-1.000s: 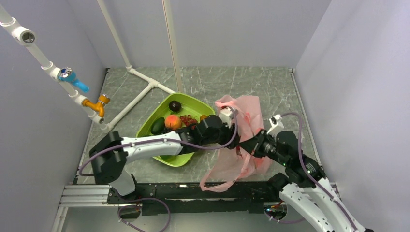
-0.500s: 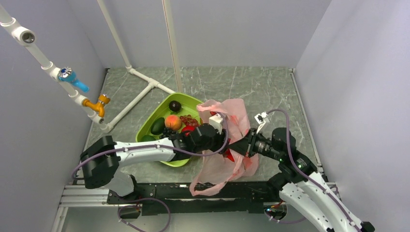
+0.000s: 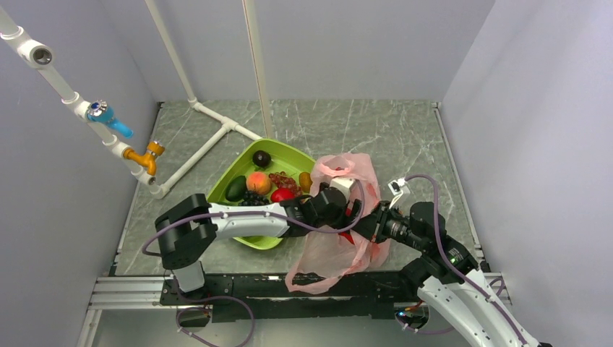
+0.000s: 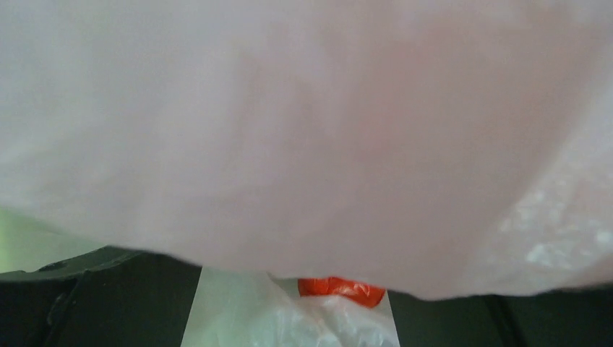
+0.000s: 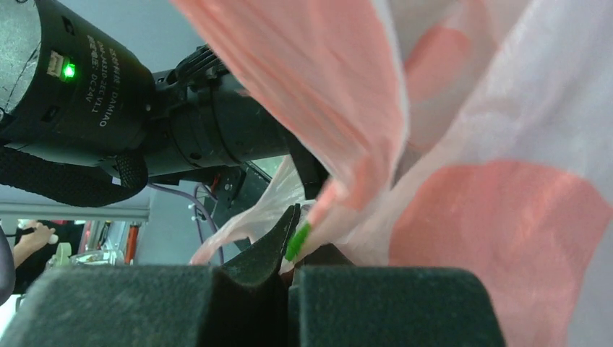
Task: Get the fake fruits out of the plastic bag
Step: Take out the fake fruit from the plastic bag.
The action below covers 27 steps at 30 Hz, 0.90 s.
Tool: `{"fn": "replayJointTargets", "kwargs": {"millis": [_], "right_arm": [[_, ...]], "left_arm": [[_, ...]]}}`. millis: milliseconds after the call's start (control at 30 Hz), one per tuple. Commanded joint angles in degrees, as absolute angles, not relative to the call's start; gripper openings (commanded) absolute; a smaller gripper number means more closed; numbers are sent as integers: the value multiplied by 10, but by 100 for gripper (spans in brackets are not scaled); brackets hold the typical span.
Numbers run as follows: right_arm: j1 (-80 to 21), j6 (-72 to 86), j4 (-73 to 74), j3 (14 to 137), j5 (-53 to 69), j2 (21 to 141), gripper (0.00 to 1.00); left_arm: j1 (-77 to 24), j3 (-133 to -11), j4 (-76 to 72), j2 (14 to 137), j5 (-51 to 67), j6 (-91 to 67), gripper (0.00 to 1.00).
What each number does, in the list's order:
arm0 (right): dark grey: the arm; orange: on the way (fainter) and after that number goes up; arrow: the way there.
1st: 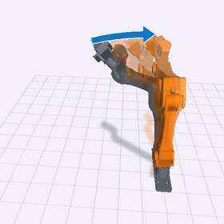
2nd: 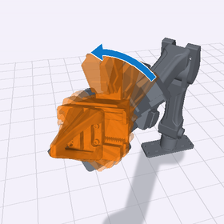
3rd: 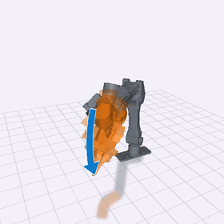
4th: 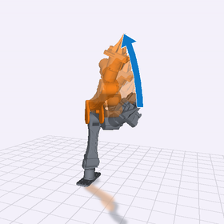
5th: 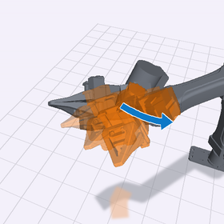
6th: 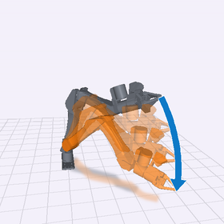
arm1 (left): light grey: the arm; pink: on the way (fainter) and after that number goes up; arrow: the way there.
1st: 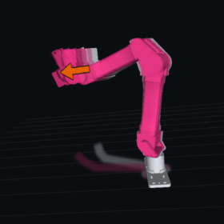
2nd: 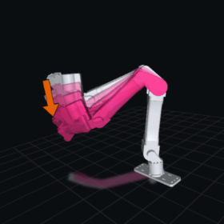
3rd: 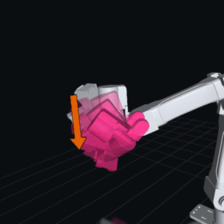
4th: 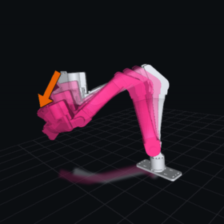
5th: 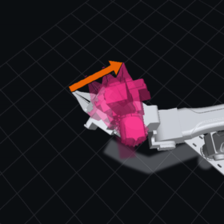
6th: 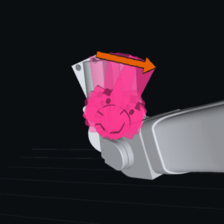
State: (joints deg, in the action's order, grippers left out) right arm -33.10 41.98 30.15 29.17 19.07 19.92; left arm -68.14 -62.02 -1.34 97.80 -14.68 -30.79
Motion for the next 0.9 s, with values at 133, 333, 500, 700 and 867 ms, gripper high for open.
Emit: {"fn": "replayJointTargets", "kwargs": {"millis": [133, 333, 500, 700, 867], "right_arm": [[-333, 418, 307, 297, 185, 192, 0], [-334, 421, 328, 296, 159, 177, 0], [-333, 418, 340, 291, 139, 171, 0], [-333, 430, 348, 284, 82, 160, 0], [-333, 469, 354, 272, 8, 154, 0]], "left_arm": [[-684, -724, 80, 1059, -170, -273, 93], [-686, -680, 31, 1063, -135, -295, 88], [-687, -692, 49, 1053, -146, -277, 62], [-686, -692, 65, 973, -134, -270, 38], [-686, -671, 66, 890, -88, -280, 33]]}}
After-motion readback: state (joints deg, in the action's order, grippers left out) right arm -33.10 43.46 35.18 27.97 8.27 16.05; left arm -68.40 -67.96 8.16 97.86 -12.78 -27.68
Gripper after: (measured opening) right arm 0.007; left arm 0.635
